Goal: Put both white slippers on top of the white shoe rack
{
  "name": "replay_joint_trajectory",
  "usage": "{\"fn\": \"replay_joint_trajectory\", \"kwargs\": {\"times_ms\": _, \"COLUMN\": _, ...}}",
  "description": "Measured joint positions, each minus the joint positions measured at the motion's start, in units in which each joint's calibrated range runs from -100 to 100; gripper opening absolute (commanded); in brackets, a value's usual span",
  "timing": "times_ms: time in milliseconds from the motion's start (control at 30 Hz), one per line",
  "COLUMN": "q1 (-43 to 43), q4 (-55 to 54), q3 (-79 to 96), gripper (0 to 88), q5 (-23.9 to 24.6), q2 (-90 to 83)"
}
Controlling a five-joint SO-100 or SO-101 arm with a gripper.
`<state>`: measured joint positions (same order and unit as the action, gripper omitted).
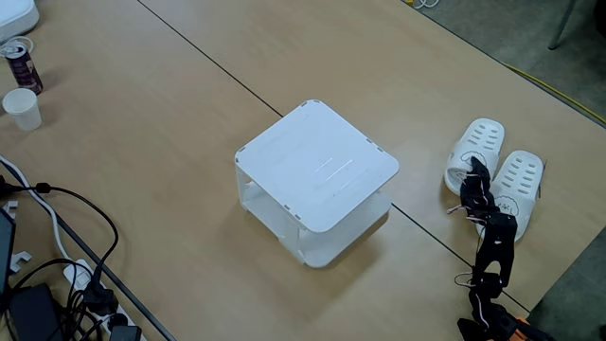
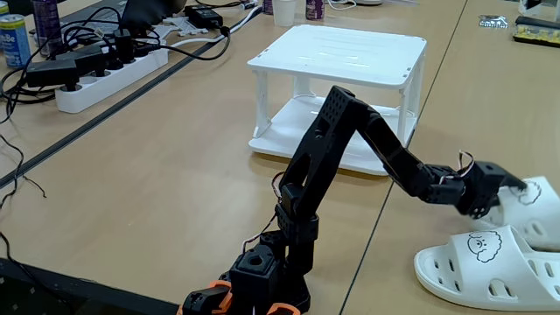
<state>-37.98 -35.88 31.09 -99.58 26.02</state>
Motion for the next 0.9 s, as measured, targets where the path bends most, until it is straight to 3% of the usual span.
{"fn": "replay_joint_trajectory", "kwargs": {"times_ms": 233, "q1": 4.1, "q4": 3.4, "q3": -10.8, "gripper": 0.8, "q5": 0.0, "q2": -2.2}}
{"fn": "replay_joint_trajectory", "kwargs": {"times_ms": 600, "q1": 17.4, "q4": 30.1, "q3": -38.7, "gripper": 0.8, "q5": 0.0, "q2": -11.3}}
{"fn": "replay_joint_trajectory", "kwargs": {"times_ms": 900, "q1": 34.0, "q4": 42.3, "q3": -52.0, "gripper": 0.8, "q5": 0.0, "q2": -12.6}}
